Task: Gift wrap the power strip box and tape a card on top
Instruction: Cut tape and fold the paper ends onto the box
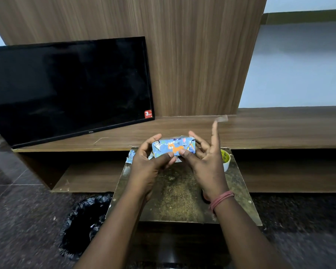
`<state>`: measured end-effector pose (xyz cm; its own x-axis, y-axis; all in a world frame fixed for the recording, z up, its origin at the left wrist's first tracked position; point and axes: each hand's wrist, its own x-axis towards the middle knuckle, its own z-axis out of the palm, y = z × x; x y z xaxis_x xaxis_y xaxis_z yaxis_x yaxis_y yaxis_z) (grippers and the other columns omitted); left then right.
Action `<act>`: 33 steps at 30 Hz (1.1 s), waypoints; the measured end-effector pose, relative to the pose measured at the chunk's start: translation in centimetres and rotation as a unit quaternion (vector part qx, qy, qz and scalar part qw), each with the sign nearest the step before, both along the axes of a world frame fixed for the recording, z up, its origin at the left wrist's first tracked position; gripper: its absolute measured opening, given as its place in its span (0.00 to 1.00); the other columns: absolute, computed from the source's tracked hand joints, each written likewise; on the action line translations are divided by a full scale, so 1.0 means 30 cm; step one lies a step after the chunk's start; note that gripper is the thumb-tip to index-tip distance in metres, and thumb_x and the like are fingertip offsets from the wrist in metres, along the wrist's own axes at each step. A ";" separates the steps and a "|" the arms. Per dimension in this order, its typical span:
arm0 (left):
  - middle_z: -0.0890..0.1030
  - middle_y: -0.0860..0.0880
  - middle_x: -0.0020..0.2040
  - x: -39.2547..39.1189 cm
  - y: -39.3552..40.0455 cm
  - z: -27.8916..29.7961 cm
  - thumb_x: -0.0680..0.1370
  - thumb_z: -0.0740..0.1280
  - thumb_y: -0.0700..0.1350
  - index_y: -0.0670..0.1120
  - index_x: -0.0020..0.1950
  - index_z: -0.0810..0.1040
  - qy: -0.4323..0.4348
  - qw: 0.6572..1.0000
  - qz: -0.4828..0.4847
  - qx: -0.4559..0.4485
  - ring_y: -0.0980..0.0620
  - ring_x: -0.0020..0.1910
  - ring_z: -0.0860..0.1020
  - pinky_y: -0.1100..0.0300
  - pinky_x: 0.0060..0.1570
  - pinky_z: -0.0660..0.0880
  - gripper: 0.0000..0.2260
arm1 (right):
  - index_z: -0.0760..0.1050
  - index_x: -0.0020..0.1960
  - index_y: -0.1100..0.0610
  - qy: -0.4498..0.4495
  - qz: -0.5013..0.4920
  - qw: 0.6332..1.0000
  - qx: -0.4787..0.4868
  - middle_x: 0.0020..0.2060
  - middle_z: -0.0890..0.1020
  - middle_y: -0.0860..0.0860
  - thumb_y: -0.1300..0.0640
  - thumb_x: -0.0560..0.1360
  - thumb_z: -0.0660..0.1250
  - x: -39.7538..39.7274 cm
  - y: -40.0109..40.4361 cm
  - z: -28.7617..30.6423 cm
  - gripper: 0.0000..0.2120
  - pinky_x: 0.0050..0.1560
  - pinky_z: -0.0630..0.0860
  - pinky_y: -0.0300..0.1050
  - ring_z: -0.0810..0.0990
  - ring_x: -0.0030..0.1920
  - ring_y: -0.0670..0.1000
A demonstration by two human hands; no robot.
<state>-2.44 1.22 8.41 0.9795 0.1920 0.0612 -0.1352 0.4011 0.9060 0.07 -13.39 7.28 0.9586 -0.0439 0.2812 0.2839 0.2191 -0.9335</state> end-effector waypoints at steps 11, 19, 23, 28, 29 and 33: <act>0.78 0.49 0.69 -0.013 0.032 -0.006 0.81 0.71 0.43 0.62 0.72 0.71 -0.081 0.974 -0.044 0.209 0.52 0.66 0.78 0.50 0.67 0.74 0.24 | 0.49 0.80 0.37 -0.025 -0.004 1.000 0.014 0.63 0.80 0.52 0.72 0.72 0.73 -0.014 0.004 0.012 0.53 0.60 0.78 0.67 0.83 0.58 0.57; 0.75 0.44 0.72 0.025 0.043 -0.024 0.77 0.74 0.40 0.51 0.69 0.74 -0.090 0.979 -0.033 0.178 0.46 0.71 0.75 0.42 0.67 0.75 0.22 | 0.48 0.80 0.35 -0.035 -0.016 0.999 0.000 0.64 0.78 0.52 0.71 0.70 0.76 -0.010 -0.009 0.041 0.57 0.65 0.76 0.64 0.80 0.64 0.56; 0.80 0.39 0.65 0.053 0.034 -0.024 0.77 0.71 0.31 0.46 0.70 0.75 -0.042 0.996 -0.023 0.074 0.43 0.58 0.83 0.58 0.50 0.82 0.23 | 0.52 0.80 0.37 -0.006 -0.015 0.998 0.064 0.67 0.74 0.51 0.74 0.72 0.73 -0.005 -0.014 0.046 0.52 0.55 0.82 0.60 0.80 0.65 0.53; 0.82 0.35 0.61 0.076 0.015 -0.038 0.77 0.70 0.28 0.44 0.70 0.73 0.001 1.000 -0.010 0.011 0.34 0.56 0.84 0.52 0.55 0.83 0.24 | 0.74 0.68 0.54 0.000 -0.041 0.997 0.070 0.52 0.83 0.46 0.65 0.76 0.72 -0.019 -0.026 0.059 0.22 0.44 0.83 0.48 0.83 0.50 0.47; 0.82 0.35 0.61 0.079 0.010 -0.038 0.77 0.70 0.28 0.44 0.70 0.72 0.003 1.000 -0.008 0.010 0.34 0.55 0.84 0.52 0.55 0.83 0.24 | 0.77 0.64 0.56 0.006 -0.042 0.998 0.053 0.47 0.84 0.48 0.63 0.77 0.71 -0.023 -0.025 0.055 0.16 0.41 0.81 0.45 0.81 0.44 0.48; 0.81 0.35 0.62 0.083 -0.006 -0.027 0.77 0.69 0.28 0.44 0.70 0.72 0.000 1.000 -0.018 0.022 0.41 0.54 0.85 0.55 0.54 0.83 0.24 | 0.83 0.48 0.55 0.049 0.028 0.998 -0.004 0.42 0.83 0.56 0.56 0.78 0.72 -0.038 -0.005 0.022 0.03 0.37 0.71 0.46 0.72 0.40 0.52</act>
<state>0.04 1.04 7.59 0.9856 0.1544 0.0695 -0.1222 0.3648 0.9230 -1.06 -13.54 7.94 0.9826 0.0117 0.1852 0.1780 0.2236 -0.9583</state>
